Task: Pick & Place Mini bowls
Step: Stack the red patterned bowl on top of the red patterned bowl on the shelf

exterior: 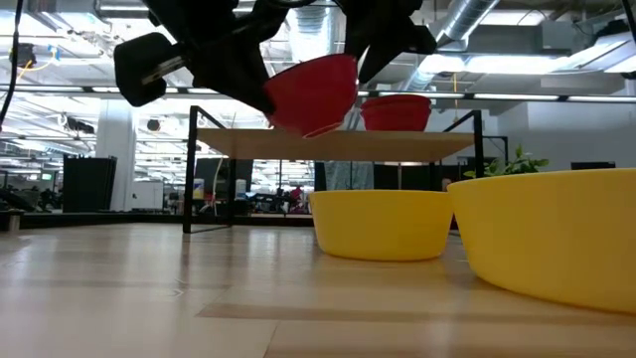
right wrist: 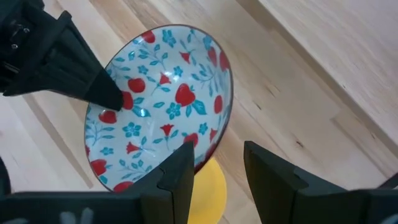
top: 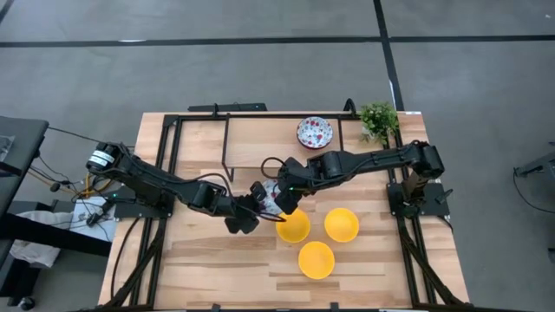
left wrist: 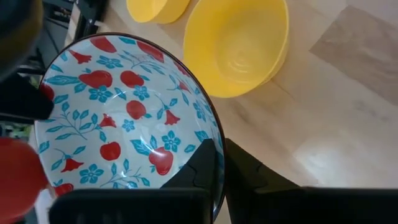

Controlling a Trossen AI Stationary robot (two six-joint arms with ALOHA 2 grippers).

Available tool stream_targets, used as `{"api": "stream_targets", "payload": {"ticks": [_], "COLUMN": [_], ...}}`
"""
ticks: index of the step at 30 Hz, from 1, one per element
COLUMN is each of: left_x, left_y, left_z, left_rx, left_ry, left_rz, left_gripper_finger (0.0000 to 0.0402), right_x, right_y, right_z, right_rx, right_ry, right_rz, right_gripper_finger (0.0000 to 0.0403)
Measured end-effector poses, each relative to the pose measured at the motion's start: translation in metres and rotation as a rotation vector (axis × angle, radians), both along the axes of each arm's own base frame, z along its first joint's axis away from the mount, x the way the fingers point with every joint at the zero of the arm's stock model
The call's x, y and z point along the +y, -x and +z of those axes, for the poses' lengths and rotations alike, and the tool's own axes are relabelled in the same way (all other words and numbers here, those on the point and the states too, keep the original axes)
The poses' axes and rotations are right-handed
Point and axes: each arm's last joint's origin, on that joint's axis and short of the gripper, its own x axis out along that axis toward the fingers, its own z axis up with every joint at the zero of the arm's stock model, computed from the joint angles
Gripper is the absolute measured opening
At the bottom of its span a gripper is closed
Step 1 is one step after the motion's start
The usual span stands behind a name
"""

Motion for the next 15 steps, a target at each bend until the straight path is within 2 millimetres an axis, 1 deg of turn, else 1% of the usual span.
{"api": "stream_targets", "payload": {"ticks": [6,12,15], "left_x": [-0.001,-0.001,-0.001], "left_y": [-0.004,-0.006,-0.006], "left_z": [0.004,0.007,0.007], "left_rx": [-0.050,-0.083,-0.085], "left_ry": [-0.038,-0.044,-0.044], "left_rz": [-0.037,-0.030,-0.031], "left_gripper_finger": [0.0015,0.0015,0.0017], "right_x": [-0.005,-0.011,-0.011], "right_y": [-0.001,-0.001,-0.001], "right_z": [0.000,0.000,0.000], "right_rx": [0.003,0.003,0.004], "right_ry": [-0.022,-0.027,-0.027], "right_rz": [-0.006,-0.020,-0.021], "right_gripper_finger": [0.0129,0.0128,0.0119]}}
